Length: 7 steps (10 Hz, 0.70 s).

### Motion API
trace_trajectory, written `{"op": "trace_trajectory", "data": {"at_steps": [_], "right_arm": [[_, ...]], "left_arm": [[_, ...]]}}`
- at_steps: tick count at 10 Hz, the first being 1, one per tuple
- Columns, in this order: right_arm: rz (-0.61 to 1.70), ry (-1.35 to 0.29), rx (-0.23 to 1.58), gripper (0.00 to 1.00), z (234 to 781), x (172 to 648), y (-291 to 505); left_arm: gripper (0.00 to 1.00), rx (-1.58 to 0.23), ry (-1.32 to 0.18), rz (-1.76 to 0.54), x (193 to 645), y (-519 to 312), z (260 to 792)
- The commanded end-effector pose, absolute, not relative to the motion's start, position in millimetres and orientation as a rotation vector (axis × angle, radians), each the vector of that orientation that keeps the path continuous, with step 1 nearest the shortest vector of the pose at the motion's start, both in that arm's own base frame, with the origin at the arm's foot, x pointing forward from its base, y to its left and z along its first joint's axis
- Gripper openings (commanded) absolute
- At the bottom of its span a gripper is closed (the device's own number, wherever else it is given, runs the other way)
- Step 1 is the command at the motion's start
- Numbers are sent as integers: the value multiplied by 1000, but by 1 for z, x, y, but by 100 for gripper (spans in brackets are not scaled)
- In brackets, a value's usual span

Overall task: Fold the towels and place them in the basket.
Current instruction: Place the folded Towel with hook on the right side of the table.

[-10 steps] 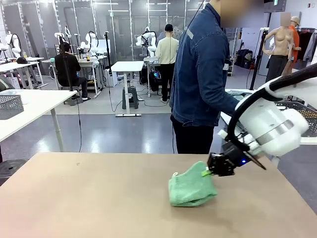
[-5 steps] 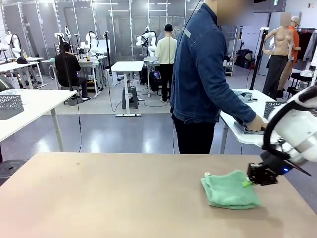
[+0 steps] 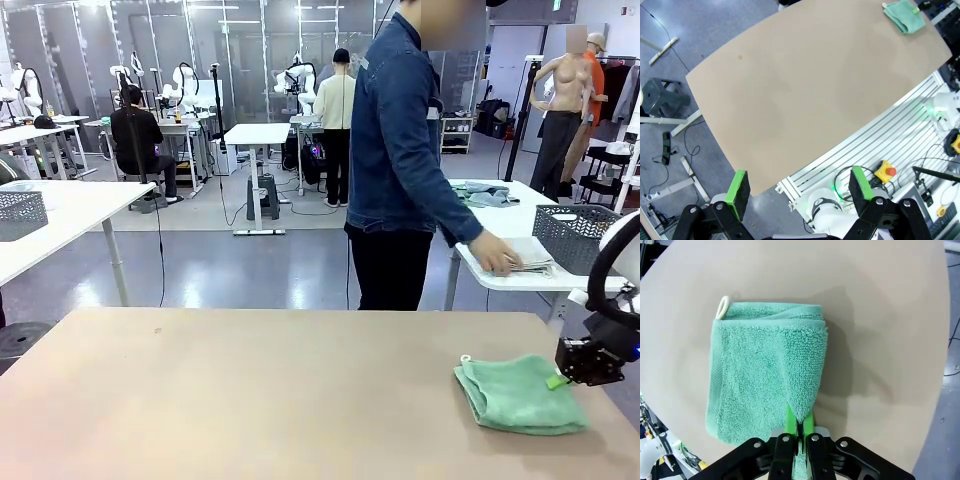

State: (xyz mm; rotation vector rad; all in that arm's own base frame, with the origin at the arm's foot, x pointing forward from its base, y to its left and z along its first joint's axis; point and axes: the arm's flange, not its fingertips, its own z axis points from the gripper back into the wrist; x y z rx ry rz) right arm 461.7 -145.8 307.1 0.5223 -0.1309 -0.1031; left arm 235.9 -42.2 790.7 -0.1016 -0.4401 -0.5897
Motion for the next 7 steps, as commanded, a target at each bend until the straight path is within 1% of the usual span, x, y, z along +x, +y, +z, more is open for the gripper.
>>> {"op": "trace_trajectory", "data": {"at_steps": [1, 2, 3, 4, 5, 6, 7], "right_arm": [[-124, -126, 504, 5, 317, 464, -140], [-119, -128, 485, 28, 318, 465, -135], [-114, -132, 479, 39, 319, 464, -131], [-123, -139, 466, 62, 325, 461, -127], [-133, -149, 435, 73, 337, 455, -123], [-143, -165, 413, 95, 350, 449, -120], [-157, -176, 417, 100, 357, 447, -116]], "left_arm": [[100, -100, -449, -597, 236, -42, 792], [100, -100, -449, -597, 236, -42, 792], [100, -100, -449, -597, 236, -42, 792], [100, -100, -449, -597, 236, -42, 792], [100, -100, -449, -597, 236, -42, 792], [100, -100, -449, -597, 236, -42, 792], [100, -100, -449, -597, 236, -42, 792]]}}
